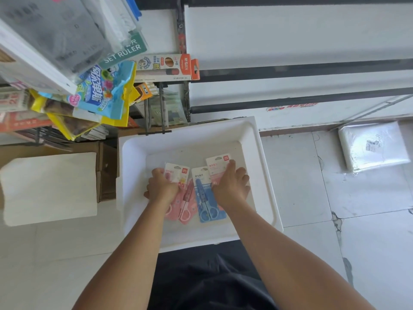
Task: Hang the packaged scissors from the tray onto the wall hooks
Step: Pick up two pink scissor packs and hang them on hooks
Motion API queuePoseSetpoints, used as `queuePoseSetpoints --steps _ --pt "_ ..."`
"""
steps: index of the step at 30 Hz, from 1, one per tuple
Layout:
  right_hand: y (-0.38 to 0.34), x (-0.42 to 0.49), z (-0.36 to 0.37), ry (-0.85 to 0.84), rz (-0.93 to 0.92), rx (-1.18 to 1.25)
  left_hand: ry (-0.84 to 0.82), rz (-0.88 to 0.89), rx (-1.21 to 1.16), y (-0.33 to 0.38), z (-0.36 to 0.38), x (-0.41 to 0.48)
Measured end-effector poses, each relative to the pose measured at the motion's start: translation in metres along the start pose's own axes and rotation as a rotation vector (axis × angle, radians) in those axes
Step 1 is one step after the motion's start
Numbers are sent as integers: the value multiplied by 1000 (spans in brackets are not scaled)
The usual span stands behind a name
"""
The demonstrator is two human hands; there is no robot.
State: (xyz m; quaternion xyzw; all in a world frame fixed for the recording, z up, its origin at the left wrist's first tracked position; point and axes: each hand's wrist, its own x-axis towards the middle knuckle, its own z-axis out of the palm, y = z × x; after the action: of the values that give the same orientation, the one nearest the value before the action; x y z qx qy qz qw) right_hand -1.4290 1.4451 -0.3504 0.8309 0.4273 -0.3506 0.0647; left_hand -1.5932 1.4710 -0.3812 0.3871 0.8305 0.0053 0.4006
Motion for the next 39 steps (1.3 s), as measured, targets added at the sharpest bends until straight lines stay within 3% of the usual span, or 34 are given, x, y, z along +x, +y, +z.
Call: queuePoseSetpoints --steps 9,21,27,34,39 --pt "2 12 -1 2 102 220 16 106 110 12 5 -1" --pt "9 4 -65 -136 -224 915 26 83 188 17 4 6" --pt "2 -2 -83 -111 -248 1023 32 118 74 18 6 2" --pt "2 -3 -85 -73 -231 1054 -24 1 -73 27 10 5" --pt "5 -4 -82 -70 -215 1066 -29 42 83 32 13 6"
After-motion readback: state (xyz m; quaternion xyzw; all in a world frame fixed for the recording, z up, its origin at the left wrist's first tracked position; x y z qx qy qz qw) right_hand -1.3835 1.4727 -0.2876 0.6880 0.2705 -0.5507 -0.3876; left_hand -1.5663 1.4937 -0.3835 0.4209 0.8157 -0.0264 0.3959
